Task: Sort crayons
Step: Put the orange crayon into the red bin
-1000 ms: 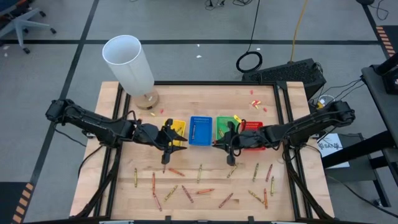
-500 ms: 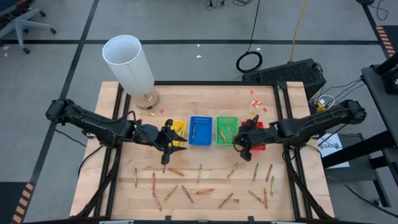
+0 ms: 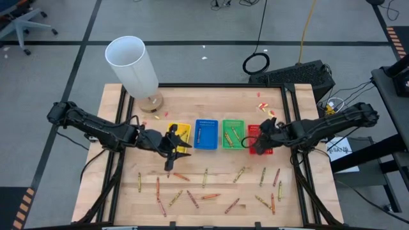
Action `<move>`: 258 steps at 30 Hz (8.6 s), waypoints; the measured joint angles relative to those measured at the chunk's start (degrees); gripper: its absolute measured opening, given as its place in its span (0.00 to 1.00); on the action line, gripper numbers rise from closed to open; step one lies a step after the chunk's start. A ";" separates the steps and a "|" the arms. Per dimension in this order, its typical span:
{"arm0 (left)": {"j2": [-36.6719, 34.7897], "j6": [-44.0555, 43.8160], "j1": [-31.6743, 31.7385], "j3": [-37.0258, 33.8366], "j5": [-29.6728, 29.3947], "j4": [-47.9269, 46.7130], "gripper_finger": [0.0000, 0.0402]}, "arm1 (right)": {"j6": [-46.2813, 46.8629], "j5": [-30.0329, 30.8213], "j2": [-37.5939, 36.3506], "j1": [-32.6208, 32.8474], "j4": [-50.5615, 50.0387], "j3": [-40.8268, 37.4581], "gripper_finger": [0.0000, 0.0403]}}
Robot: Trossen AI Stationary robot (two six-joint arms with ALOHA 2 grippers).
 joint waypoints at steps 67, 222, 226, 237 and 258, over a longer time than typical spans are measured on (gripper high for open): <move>11.52 -6.08 -10.88 -0.09 -6.15 -0.28 0.37 | -21.31 15.40 -1.67 12.16 25.95 -3.46 0.24; 26.16 -1.62 -6.92 4.43 -1.99 -9.93 0.15 | -46.80 17.88 46.78 22.23 109.41 -3.34 0.24; 26.16 -2.01 -5.59 2.56 -1.37 -9.99 0.13 | -47.06 17.88 46.78 23.04 108.79 -3.34 0.24; 27.67 -0.28 -5.56 2.12 -2.73 -9.86 0.25 | -47.65 17.96 46.80 23.28 109.03 -3.34 0.24; 30.64 -5.16 -5.76 2.23 0.42 -9.54 0.02 | -47.48 17.99 46.78 23.28 109.05 -3.34 0.24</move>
